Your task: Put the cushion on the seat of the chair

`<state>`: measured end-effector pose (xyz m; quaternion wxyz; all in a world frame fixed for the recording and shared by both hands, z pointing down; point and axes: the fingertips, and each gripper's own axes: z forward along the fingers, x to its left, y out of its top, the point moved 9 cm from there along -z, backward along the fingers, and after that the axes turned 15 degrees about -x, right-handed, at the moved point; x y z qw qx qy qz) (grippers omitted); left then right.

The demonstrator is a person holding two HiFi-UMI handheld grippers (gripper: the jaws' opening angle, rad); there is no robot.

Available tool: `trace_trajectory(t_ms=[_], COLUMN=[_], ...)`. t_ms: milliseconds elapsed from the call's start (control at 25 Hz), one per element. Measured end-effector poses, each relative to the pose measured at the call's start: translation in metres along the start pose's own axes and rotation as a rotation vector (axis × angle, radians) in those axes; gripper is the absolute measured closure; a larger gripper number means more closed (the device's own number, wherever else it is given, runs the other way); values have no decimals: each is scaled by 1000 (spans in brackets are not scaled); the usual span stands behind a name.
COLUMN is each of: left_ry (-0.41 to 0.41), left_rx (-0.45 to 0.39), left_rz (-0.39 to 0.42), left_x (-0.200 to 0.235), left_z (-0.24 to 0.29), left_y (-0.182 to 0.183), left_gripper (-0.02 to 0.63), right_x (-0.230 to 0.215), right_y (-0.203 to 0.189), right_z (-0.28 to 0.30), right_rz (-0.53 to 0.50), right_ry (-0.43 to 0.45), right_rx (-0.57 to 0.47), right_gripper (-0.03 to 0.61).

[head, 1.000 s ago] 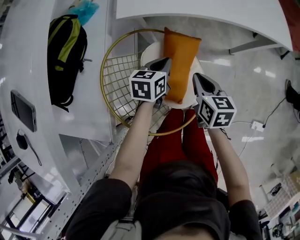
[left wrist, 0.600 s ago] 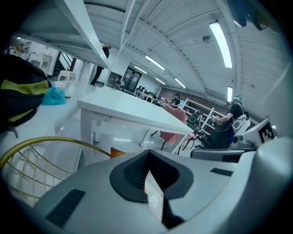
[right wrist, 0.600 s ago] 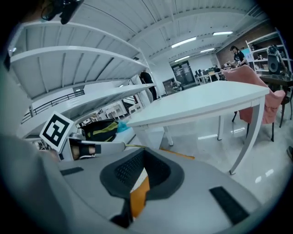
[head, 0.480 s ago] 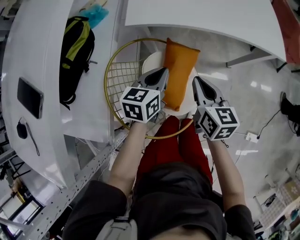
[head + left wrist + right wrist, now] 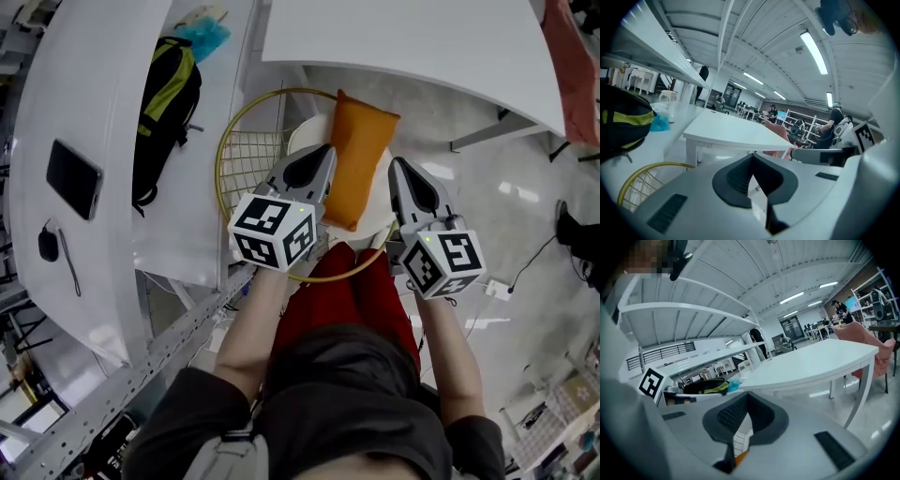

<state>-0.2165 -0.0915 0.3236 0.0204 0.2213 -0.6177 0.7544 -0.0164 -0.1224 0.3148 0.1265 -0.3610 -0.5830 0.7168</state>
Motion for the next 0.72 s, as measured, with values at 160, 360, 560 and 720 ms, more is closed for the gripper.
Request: trace_trajectory(t_ms=[160, 360, 560, 720], left_ry=[-1, 9, 18, 17], left_rx=[-42, -106, -170, -205], left_rz=[27, 60, 81, 96], left_x=[-7, -13, -15, -20], left_z=[-9, -23, -35, -44], left_y=[14, 35, 56, 71], left_gripper=[604, 604, 604, 604], right_x=[8, 17, 26, 35], right_y=[16, 38, 61, 82], right_z=[-5, -12, -19, -27], right_rz=[-14, -44, -60, -77], right_ry=[20, 32, 44, 58], right_rx=[-43, -106, -154, -200], right_gripper=[563, 563, 563, 563])
